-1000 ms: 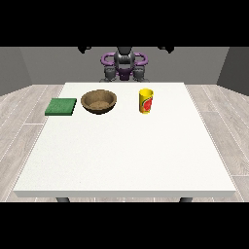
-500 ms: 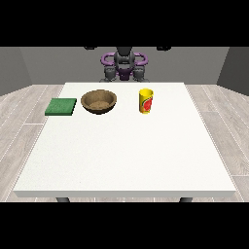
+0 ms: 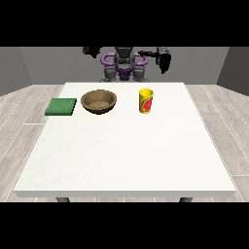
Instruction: Pick the cup and pour the ball into the bowl, then pick the bowl and place it on the pad
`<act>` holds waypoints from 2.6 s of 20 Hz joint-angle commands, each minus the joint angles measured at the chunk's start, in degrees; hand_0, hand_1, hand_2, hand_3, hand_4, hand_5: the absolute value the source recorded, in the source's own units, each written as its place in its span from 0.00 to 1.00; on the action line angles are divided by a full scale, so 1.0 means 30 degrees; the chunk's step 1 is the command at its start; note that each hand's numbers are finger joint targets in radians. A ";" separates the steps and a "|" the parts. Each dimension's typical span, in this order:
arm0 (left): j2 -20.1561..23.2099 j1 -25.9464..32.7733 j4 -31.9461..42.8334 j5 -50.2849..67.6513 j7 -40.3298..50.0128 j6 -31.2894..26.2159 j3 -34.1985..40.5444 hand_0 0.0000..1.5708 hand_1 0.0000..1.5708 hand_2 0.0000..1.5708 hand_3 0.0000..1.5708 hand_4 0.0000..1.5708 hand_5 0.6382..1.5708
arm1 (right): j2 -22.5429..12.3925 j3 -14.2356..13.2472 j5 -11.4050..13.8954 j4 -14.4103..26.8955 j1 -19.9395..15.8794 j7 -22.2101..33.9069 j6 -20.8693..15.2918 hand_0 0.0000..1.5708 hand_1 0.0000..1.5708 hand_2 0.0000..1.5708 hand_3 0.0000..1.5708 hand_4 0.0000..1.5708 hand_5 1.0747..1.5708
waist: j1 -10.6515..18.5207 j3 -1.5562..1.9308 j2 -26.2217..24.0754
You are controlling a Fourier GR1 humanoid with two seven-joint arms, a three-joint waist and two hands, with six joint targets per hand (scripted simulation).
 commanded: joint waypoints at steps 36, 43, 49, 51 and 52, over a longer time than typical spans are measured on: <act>0.1257 -0.2959 1.5025 -0.1026 -1.2873 -0.0370 0.2494 0.00 0.00 0.00 0.00 0.00 0.96 | -0.4592 -0.5867 -0.1891 0.4160 -0.3551 -0.1624 0.4697 0.00 0.00 0.19 0.35 0.39 0.99 | -0.1763 -0.0009 0.2801; 0.0804 -0.1703 1.5292 -0.3334 -1.5368 0.2204 0.1052 0.82 0.82 1.00 1.00 0.80 0.64 | -0.4739 -0.7060 -0.2483 0.5214 -0.2748 -0.2996 0.4886 0.00 0.00 0.25 0.42 0.38 1.00 | -0.1517 0.0004 0.2855; -0.0012 -0.2248 1.7010 -0.3120 -1.7006 0.3046 0.1544 0.85 0.85 1.00 1.00 0.82 0.61 | -0.4866 -0.6959 -0.2490 0.4173 -0.3216 -0.2371 0.4790 0.00 0.00 0.24 0.41 0.37 1.00 | -0.1880 -0.0008 0.3183; 0.0417 -0.2948 1.6089 -0.3267 -1.5581 0.2783 0.1167 0.85 0.85 1.00 1.00 0.82 0.60 | -0.6410 -0.8920 -0.3349 0.6565 -0.3891 -0.2917 0.5598 0.00 0.00 0.26 0.41 0.37 1.00 | -0.0870 0.0006 0.2908; 0.0629 -0.3627 1.6277 -0.3106 -1.4252 0.2887 0.1326 0.85 0.85 1.00 1.00 0.82 0.59 | -0.5846 -0.8146 -0.2928 0.6122 -0.3224 -0.2758 0.5382 0.00 0.00 0.25 0.43 0.37 1.00 | -0.1164 0.0006 0.1962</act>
